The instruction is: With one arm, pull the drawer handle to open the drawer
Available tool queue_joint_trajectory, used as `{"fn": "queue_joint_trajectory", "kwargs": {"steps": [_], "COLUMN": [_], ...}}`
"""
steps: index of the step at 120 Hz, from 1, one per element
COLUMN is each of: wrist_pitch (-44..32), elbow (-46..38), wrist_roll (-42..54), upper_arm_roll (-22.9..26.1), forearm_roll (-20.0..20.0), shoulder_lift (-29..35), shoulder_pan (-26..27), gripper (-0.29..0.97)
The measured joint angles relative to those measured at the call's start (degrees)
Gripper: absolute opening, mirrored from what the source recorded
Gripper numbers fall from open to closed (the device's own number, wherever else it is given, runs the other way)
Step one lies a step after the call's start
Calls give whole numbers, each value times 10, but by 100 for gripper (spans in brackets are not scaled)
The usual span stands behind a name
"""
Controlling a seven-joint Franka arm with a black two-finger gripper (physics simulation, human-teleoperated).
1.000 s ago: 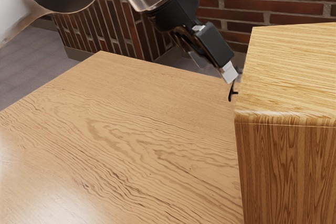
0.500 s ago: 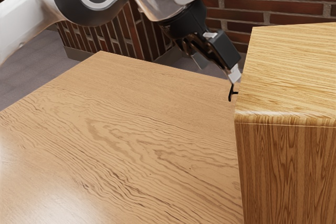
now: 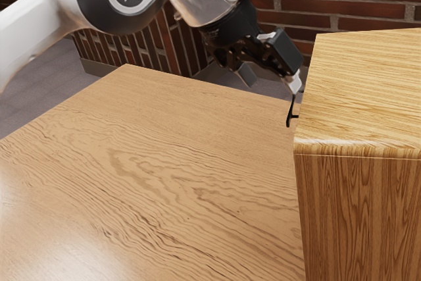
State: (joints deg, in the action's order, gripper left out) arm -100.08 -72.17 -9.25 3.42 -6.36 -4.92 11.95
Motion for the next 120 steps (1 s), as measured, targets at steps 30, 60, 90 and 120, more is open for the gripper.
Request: {"fn": "queue_joint_trajectory", "kwargs": {"steps": [30,60,90,120], "wrist_pitch": [-11,-18,-31,-50], "elbow": [-15,-22,-30,-32], "wrist_roll": [-51,-84,-107,-123], "upper_arm_roll": [-16,-30,-30,-29], "forearm_roll": [4,5,6,18], "shoulder_lift": [-28,-32,-28,-44], "shoulder_pan": [-7,-7,-5,-3], "gripper": [68,68,68,68]}}
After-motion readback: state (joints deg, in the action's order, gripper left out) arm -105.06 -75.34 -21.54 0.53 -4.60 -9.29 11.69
